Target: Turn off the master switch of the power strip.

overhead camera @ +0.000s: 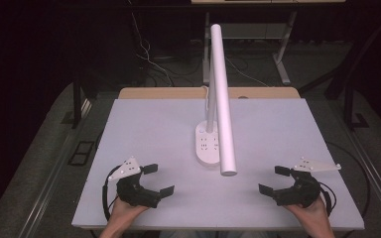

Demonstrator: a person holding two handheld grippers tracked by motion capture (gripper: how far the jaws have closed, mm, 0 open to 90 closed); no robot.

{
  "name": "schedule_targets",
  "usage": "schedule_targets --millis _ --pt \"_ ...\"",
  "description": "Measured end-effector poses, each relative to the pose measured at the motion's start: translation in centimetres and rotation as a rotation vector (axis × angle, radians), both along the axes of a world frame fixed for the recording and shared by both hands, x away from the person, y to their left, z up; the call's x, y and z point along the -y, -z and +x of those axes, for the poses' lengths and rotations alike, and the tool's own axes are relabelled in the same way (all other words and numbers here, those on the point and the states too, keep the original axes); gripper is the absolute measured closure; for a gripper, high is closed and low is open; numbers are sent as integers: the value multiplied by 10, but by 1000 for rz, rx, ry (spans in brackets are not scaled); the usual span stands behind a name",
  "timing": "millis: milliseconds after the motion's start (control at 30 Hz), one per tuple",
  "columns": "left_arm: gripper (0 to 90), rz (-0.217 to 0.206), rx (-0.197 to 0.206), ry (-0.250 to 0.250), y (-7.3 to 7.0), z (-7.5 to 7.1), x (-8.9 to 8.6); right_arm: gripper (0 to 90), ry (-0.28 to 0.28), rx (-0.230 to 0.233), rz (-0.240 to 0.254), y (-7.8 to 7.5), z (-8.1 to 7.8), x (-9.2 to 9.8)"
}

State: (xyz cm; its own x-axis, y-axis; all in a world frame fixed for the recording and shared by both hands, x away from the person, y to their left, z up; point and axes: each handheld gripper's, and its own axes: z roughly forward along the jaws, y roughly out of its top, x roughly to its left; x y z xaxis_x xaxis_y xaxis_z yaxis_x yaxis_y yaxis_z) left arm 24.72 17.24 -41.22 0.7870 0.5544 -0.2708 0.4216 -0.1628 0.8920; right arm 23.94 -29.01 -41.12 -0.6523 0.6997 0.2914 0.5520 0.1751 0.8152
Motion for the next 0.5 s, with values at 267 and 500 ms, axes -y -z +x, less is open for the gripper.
schedule_targets --millis 267,500 --pt "0 14 -11 3 -3 0 0 3 -4 -5 -5 0 -1 0" --pt "0 15 -4 4 -8 1 -1 3 -13 3 -16 0 -1 -1"
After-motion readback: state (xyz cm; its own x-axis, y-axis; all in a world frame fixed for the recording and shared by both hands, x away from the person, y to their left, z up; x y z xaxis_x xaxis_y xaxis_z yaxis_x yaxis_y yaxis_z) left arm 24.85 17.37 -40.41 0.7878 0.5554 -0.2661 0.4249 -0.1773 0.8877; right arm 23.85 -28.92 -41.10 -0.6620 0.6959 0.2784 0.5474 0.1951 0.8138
